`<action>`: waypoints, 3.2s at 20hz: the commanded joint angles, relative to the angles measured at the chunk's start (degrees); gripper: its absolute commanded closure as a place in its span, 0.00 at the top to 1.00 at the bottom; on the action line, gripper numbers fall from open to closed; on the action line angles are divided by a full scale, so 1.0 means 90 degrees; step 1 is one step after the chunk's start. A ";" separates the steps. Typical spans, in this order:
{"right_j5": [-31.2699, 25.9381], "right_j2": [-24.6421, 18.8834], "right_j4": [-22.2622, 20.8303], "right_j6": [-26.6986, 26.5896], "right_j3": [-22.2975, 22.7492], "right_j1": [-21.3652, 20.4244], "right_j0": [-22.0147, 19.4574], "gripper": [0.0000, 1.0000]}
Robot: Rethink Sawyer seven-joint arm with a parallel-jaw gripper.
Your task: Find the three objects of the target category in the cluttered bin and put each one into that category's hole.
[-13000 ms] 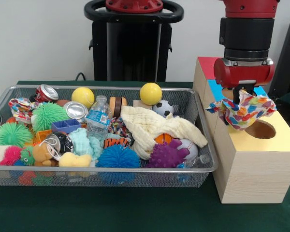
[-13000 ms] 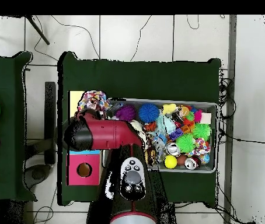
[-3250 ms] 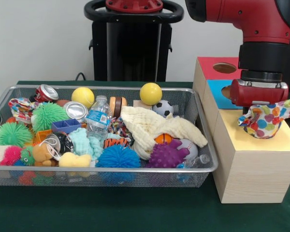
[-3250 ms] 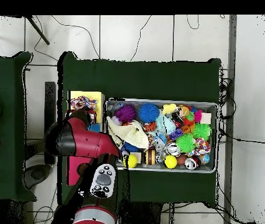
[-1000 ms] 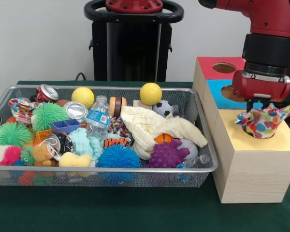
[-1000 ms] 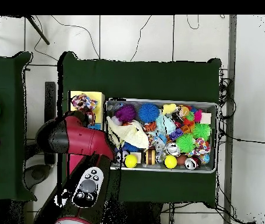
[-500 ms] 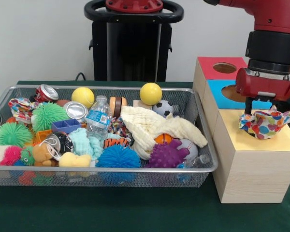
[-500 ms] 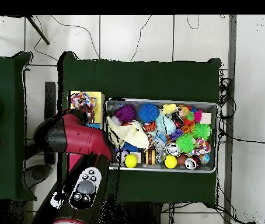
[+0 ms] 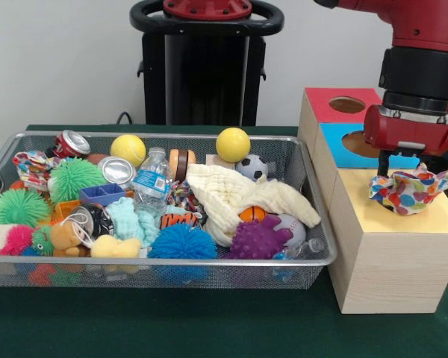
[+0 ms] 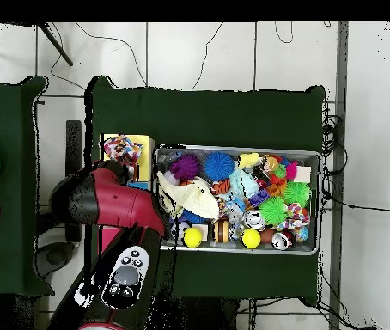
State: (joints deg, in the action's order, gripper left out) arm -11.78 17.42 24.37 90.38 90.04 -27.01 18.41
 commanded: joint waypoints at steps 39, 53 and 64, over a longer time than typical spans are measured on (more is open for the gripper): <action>-0.1978 0.0124 -0.0008 0.1577 0.0162 0.0148 0.0012 0.00; -0.1660 -0.0088 0.0003 0.1443 0.0270 0.0077 -0.0094 0.00; -0.1769 0.0077 -0.0009 0.1502 0.0160 0.0153 -0.0005 1.00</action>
State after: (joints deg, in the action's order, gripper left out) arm -18.01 19.55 24.53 90.38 87.68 -27.12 19.06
